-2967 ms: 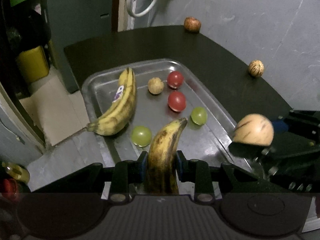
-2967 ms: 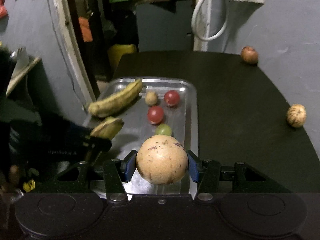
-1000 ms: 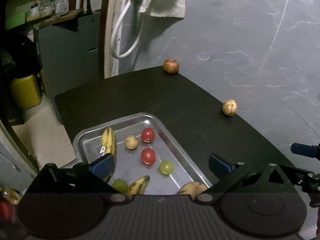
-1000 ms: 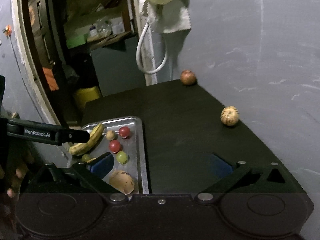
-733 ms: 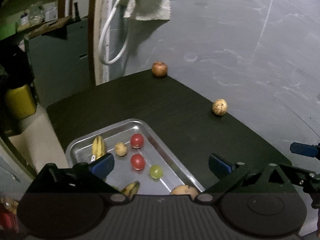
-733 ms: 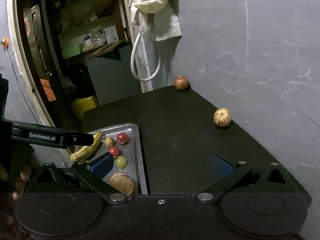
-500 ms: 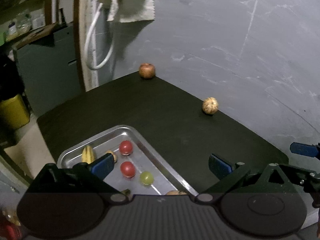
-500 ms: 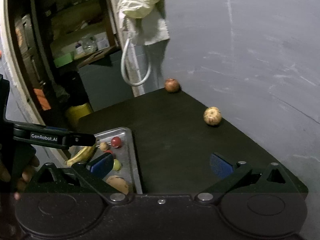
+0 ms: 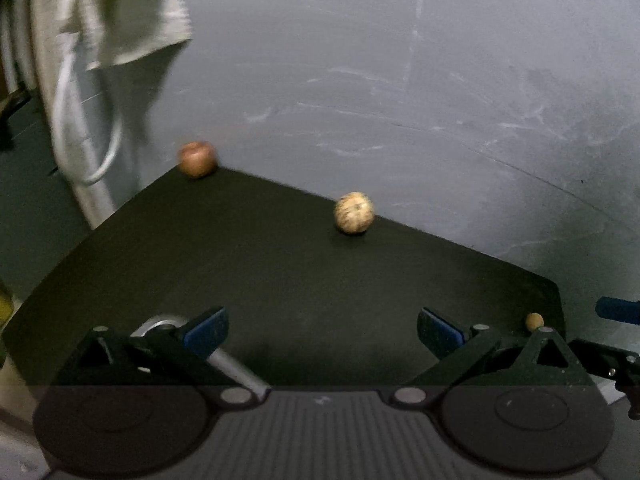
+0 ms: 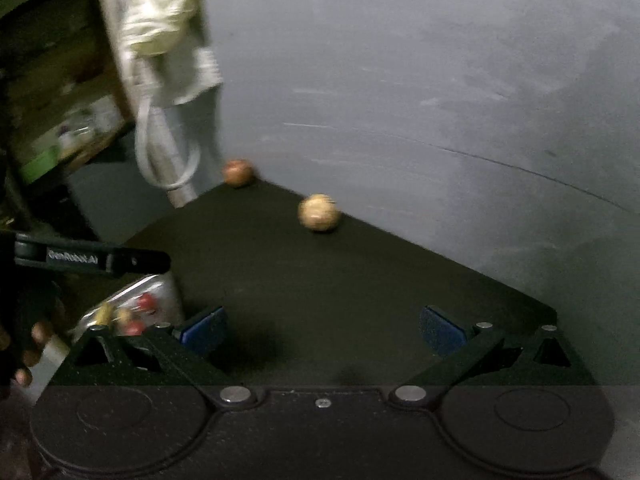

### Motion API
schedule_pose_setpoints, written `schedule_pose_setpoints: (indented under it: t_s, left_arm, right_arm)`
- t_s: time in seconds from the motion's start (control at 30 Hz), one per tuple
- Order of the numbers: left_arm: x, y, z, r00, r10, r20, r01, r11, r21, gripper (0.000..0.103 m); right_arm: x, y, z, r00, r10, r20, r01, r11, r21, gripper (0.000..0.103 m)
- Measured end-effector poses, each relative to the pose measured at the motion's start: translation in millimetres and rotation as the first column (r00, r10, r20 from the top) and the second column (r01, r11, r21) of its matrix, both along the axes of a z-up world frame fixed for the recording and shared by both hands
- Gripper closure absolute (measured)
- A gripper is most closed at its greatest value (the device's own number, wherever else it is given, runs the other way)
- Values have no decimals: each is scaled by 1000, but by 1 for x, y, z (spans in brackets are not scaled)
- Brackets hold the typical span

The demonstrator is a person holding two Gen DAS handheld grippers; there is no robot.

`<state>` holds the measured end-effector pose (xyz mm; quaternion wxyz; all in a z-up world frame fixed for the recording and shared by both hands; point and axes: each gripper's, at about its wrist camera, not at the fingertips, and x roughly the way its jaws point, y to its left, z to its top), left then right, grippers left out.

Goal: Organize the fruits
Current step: 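Move both tools back over the striped fruit and small tan fruit, then grasp the striped fruit with the left tool while the right tool grasps the small tan fruit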

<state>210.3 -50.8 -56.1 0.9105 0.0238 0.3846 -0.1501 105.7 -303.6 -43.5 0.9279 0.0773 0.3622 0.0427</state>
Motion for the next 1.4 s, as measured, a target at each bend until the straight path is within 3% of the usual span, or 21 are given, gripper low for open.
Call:
schedule_pose_setpoints:
  t_s: [0.2,0.4,0.6,0.73,0.9,1.0,1.4]
  left_arm:
    - [52,-34,-20,993,-122,-5,122,992,18,1]
    - [95,-55,-45,983,-181,-20,182,983,31,1]
    - [122,-60,-62,973,-229,-29,230,972,44,1]
    - [138,-63,-72,970,-243,-32,244,968,50,1]
    - [154,-67,-79,967,-252,-27,253,966,52,1]
    - [161,-72,-81,966,-257,-20,258,964,57,1]
    - [187,-95,-97,955,-297,15,295,952,81,1]
  right_arm:
    - [15,-20,-31,971,-232,-53,228,970,-84,1]
    - [35,-30,-71,926,-364,-97,348,926,-147,19]
    - [50,-35,-97,902,-417,-115,393,901,-184,28]
    - [54,-37,-108,887,-439,-143,410,892,-191,46]
    - [60,-34,-111,886,-437,-153,408,893,-190,54]
    - [62,-33,-111,887,-434,-159,402,895,-195,65]
    - [65,-33,-113,885,-434,-166,399,893,-208,70]
